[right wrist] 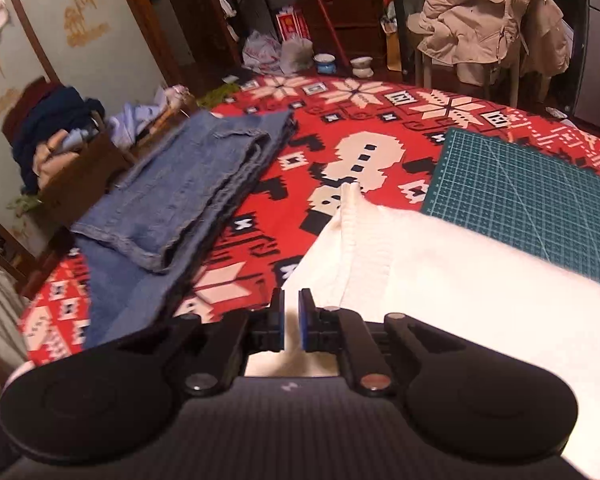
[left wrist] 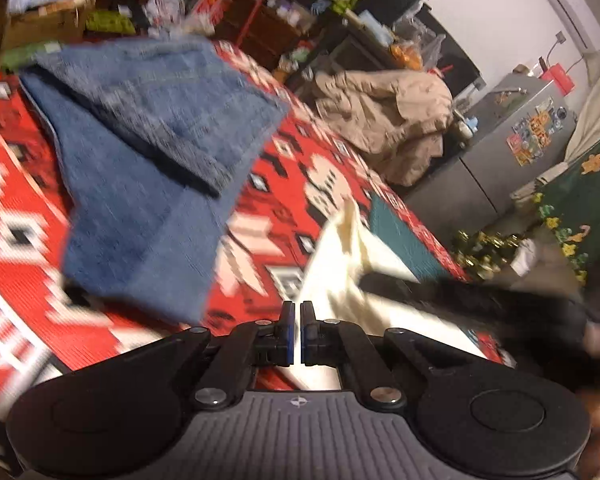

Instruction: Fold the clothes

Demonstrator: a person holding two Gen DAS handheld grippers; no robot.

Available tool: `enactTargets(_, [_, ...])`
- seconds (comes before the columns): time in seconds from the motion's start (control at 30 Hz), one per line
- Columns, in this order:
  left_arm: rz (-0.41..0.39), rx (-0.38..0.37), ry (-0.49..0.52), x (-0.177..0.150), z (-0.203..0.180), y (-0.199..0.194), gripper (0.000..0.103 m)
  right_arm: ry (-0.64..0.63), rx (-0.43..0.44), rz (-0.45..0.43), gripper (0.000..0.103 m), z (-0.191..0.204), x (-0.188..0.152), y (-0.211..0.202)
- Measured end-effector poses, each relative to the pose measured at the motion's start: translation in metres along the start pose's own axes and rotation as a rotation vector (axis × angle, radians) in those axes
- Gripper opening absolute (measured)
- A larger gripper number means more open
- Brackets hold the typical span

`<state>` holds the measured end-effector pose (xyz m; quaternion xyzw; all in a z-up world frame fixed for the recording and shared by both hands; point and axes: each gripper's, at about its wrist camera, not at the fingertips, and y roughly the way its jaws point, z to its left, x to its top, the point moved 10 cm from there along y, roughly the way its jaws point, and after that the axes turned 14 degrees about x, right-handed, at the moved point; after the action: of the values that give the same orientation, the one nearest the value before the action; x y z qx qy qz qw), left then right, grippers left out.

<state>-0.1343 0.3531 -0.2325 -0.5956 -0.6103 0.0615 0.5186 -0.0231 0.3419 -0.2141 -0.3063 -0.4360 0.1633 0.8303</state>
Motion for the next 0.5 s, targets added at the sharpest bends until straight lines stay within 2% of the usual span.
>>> enactTargets(0.17, [0.014, -0.06, -0.007, 0.001, -0.003, -0.004, 0.002, -0.007, -0.015, 0.029, 0.01, 0.011, -0.04, -0.021])
enactTargets(0.27, [0.038, -0.133, 0.02, -0.004, -0.015, -0.008, 0.002, -0.006, -0.028, 0.029, 0.01, 0.014, -0.065, -0.027])
enactTargets(0.43, [0.051, -0.26, 0.136, -0.016, -0.051, -0.018, 0.002, 0.042, -0.01, -0.019, 0.011, 0.015, -0.08, -0.042])
enactTargets(0.5, [0.055, -0.275, 0.203, -0.024, -0.065, -0.018, 0.002, 0.048, -0.008, -0.03, 0.011, 0.015, -0.082, -0.051])
